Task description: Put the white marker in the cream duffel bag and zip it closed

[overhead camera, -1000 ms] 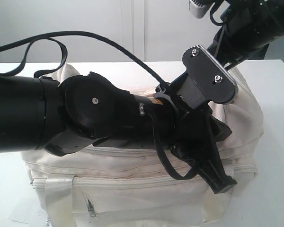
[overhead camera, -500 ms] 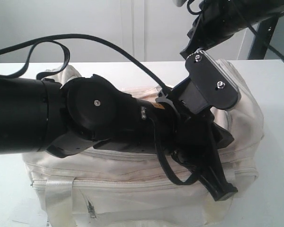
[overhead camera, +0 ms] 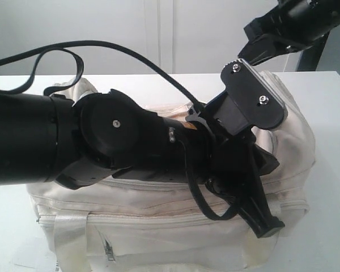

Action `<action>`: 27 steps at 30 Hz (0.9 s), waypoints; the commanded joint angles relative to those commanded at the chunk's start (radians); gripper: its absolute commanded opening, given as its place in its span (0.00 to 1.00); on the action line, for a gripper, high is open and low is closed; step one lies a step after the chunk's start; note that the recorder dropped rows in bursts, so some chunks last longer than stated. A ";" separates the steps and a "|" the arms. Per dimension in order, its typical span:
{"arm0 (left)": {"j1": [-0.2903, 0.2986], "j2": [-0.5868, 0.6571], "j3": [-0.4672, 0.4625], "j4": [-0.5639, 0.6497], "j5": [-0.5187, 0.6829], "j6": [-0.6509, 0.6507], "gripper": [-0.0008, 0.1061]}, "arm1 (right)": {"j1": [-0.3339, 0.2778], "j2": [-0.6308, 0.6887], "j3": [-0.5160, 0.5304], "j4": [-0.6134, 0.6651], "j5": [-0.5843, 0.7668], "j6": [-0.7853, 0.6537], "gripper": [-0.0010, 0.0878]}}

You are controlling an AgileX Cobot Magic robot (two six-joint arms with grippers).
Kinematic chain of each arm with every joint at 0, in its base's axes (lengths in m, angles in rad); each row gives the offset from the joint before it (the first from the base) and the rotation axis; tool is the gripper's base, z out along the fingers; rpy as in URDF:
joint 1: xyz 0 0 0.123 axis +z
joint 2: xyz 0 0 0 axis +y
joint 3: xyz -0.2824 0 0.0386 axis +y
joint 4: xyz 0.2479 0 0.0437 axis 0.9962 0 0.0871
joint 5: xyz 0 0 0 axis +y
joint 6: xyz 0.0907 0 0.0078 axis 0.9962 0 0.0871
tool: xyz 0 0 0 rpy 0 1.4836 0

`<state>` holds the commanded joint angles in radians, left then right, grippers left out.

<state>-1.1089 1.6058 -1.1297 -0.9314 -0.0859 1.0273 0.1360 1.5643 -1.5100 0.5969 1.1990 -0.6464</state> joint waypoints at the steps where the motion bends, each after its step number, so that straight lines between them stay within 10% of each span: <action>1: 0.000 0.000 0.000 0.000 0.002 0.000 0.01 | 0.006 0.000 0.000 -0.010 0.009 -0.025 0.58; 27: 0.000 0.000 0.000 0.008 0.002 0.004 0.01 | 0.143 0.062 0.057 -0.258 -0.128 -0.027 0.59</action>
<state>-1.1089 1.6058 -1.1297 -0.9237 -0.0837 1.0309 0.2785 1.6267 -1.4529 0.3394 1.0709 -0.6738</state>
